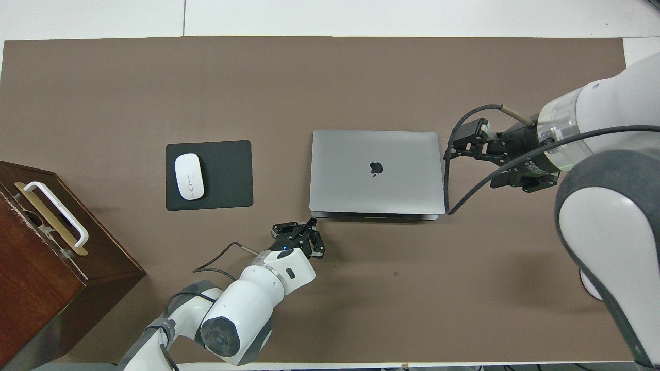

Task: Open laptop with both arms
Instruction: 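Hold the laptop base with the left gripper while the right gripper reaches the lid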

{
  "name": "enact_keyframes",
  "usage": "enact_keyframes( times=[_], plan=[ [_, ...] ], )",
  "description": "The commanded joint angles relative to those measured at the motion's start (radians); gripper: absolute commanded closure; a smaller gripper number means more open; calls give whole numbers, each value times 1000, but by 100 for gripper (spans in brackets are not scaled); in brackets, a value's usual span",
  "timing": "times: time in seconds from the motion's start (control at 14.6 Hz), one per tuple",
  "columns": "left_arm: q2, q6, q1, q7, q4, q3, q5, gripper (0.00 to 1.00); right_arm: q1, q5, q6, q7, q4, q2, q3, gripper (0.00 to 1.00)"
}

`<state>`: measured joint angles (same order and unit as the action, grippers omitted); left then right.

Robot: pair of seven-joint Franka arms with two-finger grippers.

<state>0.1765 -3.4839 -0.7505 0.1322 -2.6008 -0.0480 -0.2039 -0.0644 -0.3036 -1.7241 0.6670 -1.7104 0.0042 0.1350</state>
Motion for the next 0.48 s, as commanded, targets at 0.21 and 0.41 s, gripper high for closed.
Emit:
enact_keyframes(
  times=[0.21, 0.41],
  plan=[
    [69, -21, -13, 3, 71, 13, -28, 100, 3, -58, -124, 287, -98, -24, 74, 0],
    [69, -21, -12, 3, 73, 14, -29, 100, 0, -118, -231, 373, -162, -32, 77, 0]
  ],
)
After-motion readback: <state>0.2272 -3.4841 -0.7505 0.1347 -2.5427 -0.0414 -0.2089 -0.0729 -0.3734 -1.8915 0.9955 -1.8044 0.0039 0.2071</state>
